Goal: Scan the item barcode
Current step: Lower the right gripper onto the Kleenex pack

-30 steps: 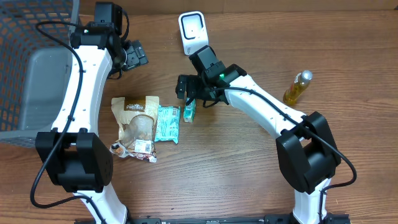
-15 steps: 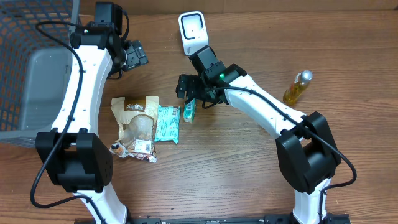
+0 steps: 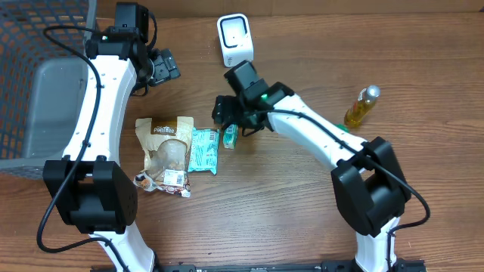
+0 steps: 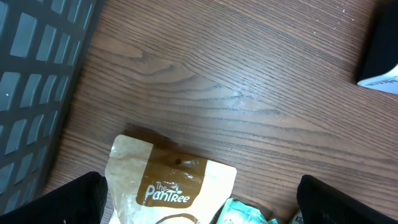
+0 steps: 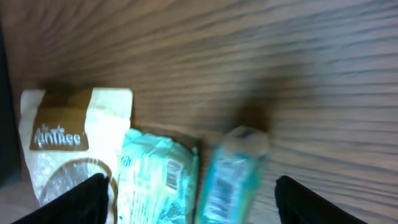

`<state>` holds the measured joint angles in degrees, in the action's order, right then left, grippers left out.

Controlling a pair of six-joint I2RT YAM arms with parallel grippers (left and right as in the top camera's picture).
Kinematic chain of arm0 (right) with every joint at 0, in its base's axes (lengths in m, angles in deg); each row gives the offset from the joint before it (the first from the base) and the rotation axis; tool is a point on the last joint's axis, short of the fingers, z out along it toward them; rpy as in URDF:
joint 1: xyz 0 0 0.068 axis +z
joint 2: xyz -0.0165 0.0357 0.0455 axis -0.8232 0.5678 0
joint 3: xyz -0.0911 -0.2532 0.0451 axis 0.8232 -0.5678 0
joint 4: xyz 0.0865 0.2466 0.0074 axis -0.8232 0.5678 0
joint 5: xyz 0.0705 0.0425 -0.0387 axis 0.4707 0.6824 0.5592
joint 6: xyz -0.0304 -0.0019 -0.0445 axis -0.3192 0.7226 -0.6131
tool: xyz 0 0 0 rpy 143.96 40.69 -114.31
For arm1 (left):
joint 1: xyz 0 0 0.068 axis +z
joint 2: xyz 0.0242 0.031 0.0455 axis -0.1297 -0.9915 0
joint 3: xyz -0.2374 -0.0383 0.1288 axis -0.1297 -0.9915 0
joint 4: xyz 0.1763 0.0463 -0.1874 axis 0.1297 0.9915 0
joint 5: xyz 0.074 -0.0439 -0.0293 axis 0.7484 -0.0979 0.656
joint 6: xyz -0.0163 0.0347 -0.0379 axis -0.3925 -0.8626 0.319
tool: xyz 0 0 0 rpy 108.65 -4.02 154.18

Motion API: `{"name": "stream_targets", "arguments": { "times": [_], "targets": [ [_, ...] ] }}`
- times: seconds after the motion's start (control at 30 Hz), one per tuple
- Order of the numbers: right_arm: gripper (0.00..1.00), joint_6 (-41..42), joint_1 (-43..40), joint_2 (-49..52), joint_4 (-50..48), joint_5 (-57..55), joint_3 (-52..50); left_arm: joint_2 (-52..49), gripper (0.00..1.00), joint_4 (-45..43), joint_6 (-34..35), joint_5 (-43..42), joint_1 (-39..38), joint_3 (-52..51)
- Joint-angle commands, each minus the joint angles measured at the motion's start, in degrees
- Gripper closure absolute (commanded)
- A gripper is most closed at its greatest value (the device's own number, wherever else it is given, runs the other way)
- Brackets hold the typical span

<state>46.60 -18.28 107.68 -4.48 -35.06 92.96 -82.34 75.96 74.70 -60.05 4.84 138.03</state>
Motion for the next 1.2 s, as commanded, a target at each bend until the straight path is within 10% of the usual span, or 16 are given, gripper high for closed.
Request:
{"name": "stream_targets", "arguments": {
  "times": [0.0, 0.47, 0.87, 1.17],
  "targets": [
    [0.22, 0.5, 2.2, 2.6, -0.6, -1.3, -0.7, 0.7, 0.0, 0.0, 0.6, -0.3, 0.0, 1.1],
    [0.29, 3.2, 2.4, 2.7, 1.7, -4.9, -0.7, 0.7, 0.0, 0.0, 0.6, -0.3, 0.0, 1.1],
    [0.66, 3.2, 2.4, 2.7, 3.4, -5.1, -0.7, 0.7, 0.0, 0.0, 0.6, -0.3, 0.0, 1.1],
    [0.71, 3.2, 2.4, 2.7, 3.5, -8.9, -0.7, 0.7, 0.0, 0.0, 0.6, -0.3, 0.0, 1.1]
  ]
}}
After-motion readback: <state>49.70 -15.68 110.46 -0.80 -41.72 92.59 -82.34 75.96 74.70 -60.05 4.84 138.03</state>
